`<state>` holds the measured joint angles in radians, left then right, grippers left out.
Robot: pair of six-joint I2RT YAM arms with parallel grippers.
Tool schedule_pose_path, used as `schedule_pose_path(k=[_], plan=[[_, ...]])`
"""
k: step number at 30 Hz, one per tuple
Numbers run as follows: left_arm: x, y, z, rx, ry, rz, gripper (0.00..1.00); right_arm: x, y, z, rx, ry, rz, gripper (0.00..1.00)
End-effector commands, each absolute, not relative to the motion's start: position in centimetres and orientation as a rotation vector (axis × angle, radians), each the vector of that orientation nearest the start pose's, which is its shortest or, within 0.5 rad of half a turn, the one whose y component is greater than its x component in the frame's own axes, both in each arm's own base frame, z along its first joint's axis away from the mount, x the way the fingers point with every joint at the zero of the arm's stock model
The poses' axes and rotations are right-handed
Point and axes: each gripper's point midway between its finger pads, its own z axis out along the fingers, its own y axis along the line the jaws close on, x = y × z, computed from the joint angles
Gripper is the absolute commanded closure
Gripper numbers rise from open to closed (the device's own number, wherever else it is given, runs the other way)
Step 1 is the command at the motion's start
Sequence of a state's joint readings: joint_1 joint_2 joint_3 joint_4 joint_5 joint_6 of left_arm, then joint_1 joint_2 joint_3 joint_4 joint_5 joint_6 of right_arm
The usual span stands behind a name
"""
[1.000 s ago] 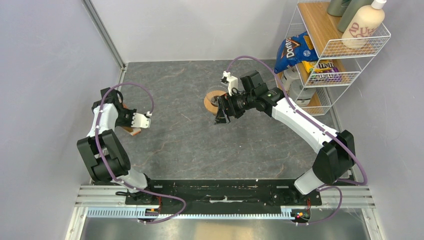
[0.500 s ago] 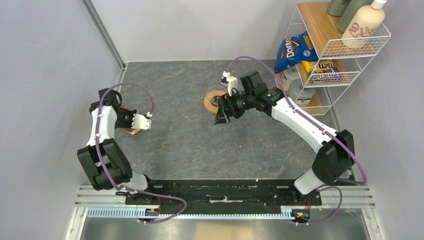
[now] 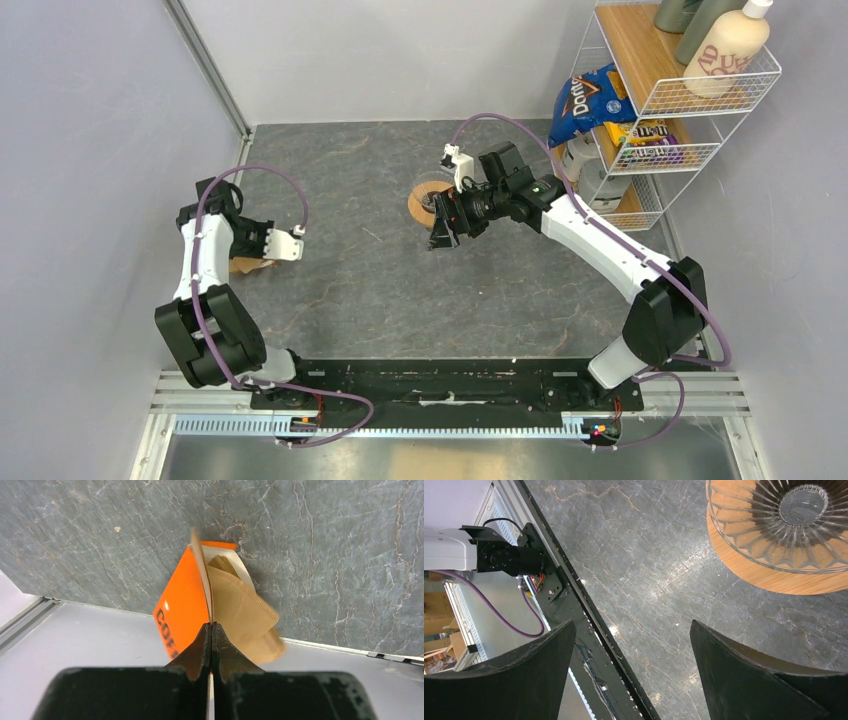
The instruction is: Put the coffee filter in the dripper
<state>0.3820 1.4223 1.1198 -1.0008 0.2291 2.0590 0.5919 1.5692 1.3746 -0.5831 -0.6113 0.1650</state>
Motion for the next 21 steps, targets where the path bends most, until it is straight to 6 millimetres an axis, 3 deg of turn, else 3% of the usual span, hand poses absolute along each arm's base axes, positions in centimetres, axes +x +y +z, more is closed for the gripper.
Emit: schedule_pose_path(k=[1, 5, 12, 16, 21], plan=[[32.0, 10.1, 13.2, -3.044, -1.544, -0.459, 0.98, 27.2, 31.6, 21.8, -0.830, 2.250, 1.109, 0.08], [32.6, 9.7, 13.1, -3.080, -1.476, -0.453, 0.98, 27.2, 31.6, 21.7, -0.829, 2.252, 1.109, 0.08], [33.2, 9.4, 12.7, -3.060, -1.506, -0.419, 0.98, 27.3, 31.7, 21.4, -0.831, 2.260, 1.108, 0.08], [31.7, 8.4, 12.4, -3.074, -1.501, -0.326, 0.98, 27.2, 31.6, 21.2, -0.837, 2.263, 1.108, 0.08], [30.0, 7.7, 14.0, -3.053, -1.571, -0.271, 0.98, 26.5, 31.7, 21.6, -0.877, 2.243, 1.143, 0.08]])
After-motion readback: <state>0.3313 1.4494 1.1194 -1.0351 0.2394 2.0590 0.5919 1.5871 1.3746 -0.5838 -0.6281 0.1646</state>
